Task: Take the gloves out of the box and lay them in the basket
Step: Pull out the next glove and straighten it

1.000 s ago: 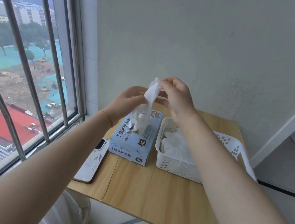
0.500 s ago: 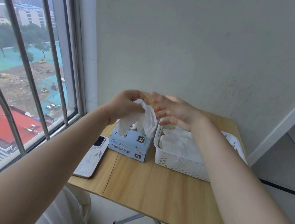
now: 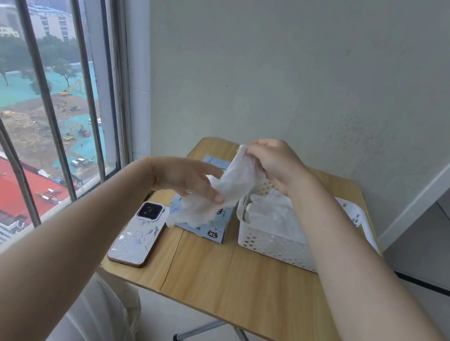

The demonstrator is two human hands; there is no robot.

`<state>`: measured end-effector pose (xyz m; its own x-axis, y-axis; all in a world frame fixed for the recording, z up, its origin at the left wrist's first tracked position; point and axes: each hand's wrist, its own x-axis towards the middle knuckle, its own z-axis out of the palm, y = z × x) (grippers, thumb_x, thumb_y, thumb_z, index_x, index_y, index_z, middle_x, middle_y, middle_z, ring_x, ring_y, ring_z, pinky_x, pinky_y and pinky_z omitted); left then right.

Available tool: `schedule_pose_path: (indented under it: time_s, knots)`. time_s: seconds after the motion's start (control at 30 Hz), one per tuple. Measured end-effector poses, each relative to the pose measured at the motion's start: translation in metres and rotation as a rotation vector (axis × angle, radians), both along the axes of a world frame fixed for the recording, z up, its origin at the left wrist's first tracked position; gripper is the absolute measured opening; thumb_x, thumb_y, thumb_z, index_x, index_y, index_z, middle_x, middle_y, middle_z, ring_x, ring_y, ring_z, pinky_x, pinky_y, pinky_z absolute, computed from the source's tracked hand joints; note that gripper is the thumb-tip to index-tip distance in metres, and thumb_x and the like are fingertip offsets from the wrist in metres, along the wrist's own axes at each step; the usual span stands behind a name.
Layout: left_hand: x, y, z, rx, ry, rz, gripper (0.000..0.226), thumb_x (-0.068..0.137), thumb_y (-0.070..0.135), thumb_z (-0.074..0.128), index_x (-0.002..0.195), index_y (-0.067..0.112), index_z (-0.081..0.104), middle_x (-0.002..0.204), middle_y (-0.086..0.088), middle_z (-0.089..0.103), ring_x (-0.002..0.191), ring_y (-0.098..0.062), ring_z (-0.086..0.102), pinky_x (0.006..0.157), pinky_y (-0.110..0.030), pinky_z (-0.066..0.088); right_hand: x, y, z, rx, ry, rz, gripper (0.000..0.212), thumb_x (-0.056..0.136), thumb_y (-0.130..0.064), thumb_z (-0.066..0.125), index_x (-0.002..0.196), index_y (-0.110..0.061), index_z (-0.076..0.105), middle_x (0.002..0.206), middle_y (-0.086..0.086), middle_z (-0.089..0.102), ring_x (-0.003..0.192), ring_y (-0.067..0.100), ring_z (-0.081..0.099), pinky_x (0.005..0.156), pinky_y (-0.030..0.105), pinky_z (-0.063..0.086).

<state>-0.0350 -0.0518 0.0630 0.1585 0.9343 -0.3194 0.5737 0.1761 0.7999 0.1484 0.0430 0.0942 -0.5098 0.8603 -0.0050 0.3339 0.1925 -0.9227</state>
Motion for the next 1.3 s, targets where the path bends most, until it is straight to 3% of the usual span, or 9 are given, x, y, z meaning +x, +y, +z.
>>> schedule_pose_path:
  time_s: [0.1, 0.3, 0.43, 0.67, 0.83, 0.93, 1.07, 1.2, 1.3]
  knots:
    - [0.004, 0.0, 0.004, 0.128, -0.008, 0.051, 0.06, 0.068, 0.068, 0.069, 0.115, 0.031, 0.067, 0.114, 0.002, 0.07, 0.107, -0.013, 0.065, 0.094, -0.037, 0.055, -0.007, -0.013, 0.01, -0.005, -0.02, 0.103, 0.019, 0.088, -0.017, 0.055, 0.069, -0.016, 0.057, 0.055, -0.008, 0.05, 0.053, 0.01, 0.045, 0.048, 0.019, 0.033]
    - [0.006, 0.006, -0.008, 0.356, -0.37, 0.188, 0.055, 0.071, 0.039, 0.079, 0.112, 0.004, 0.068, 0.115, -0.01, 0.071, 0.11, -0.025, 0.066, 0.107, -0.044, 0.045, -0.013, -0.024, 0.015, 0.094, -0.13, 0.086, 0.013, 0.073, -0.032, 0.067, 0.073, -0.022, 0.059, 0.069, -0.007, 0.053, 0.062, 0.011, 0.048, 0.055, 0.022, 0.036]
    - [0.006, 0.005, -0.013, 0.289, -0.467, 0.219, 0.046, 0.066, 0.034, 0.082, 0.094, 0.003, 0.065, 0.098, -0.015, 0.067, 0.093, -0.028, 0.064, 0.096, -0.048, 0.046, -0.01, -0.022, 0.014, 0.133, -0.117, 0.018, 0.017, 0.085, -0.023, 0.057, 0.069, -0.019, 0.052, 0.065, -0.006, 0.05, 0.057, 0.013, 0.045, 0.048, 0.019, 0.033]
    - [-0.007, -0.004, -0.026, 0.037, -0.46, 0.138, 0.032, 0.084, 0.023, 0.072, 0.105, -0.001, 0.071, 0.111, -0.019, 0.069, 0.103, -0.033, 0.065, 0.104, -0.05, 0.047, -0.008, -0.018, 0.013, 0.105, -0.045, -0.151, 0.03, 0.08, -0.018, 0.048, 0.061, -0.022, 0.025, 0.058, -0.002, 0.025, 0.051, 0.017, 0.025, 0.043, 0.021, 0.018]
    - [-0.023, 0.002, -0.043, 0.031, -0.622, 0.254, 0.049, 0.085, 0.025, 0.065, 0.126, -0.002, 0.06, 0.119, -0.017, 0.064, 0.108, -0.031, 0.061, 0.1, -0.044, 0.051, -0.001, -0.014, 0.004, -0.053, -0.049, -0.22, 0.037, 0.08, -0.011, 0.045, 0.044, -0.017, 0.049, 0.051, 0.0, 0.034, 0.045, 0.019, 0.031, 0.047, 0.021, 0.025]
    - [-0.021, 0.016, -0.04, 0.07, -0.689, 0.35, 0.052, 0.082, 0.025, 0.064, 0.128, 0.001, 0.059, 0.109, -0.011, 0.065, 0.091, -0.024, 0.065, 0.079, -0.035, 0.059, 0.005, -0.014, -0.005, -0.268, 0.103, -0.218, 0.037, 0.083, -0.002, 0.038, 0.054, -0.014, 0.056, 0.039, 0.001, 0.033, 0.032, 0.016, 0.027, 0.051, 0.023, 0.026]
    - [0.008, 0.05, -0.034, 0.125, -0.416, 0.508, 0.029, 0.084, 0.022, 0.066, 0.107, 0.005, 0.069, 0.1, -0.015, 0.066, 0.084, -0.026, 0.063, 0.078, -0.038, 0.054, 0.029, -0.008, -0.012, -0.417, 0.185, -0.255, 0.031, 0.084, 0.006, 0.03, 0.069, -0.009, 0.052, 0.052, 0.004, 0.043, 0.028, 0.011, 0.029, 0.047, 0.021, 0.029]
    - [0.055, 0.081, -0.03, 0.238, 0.097, 0.395, 0.019, 0.092, 0.025, 0.054, 0.085, 0.015, 0.069, 0.079, -0.003, 0.064, 0.077, -0.025, 0.057, 0.074, -0.034, 0.047, 0.066, 0.01, -0.026, -0.417, 0.091, -0.363, 0.027, 0.086, 0.002, 0.035, 0.071, -0.009, 0.054, 0.043, 0.002, 0.046, 0.027, 0.012, 0.036, 0.044, 0.021, 0.032]
    - [0.091, 0.107, -0.032, 0.263, 0.257, 0.299, 0.018, 0.091, 0.021, 0.053, 0.086, 0.012, 0.067, 0.079, -0.003, 0.061, 0.075, -0.024, 0.055, 0.063, -0.028, 0.045, 0.099, 0.028, -0.042, -0.388, 0.007, -0.431, 0.019, 0.087, -0.002, 0.038, 0.079, -0.007, 0.055, 0.062, 0.008, 0.049, 0.037, 0.016, 0.042, 0.044, 0.021, 0.036]
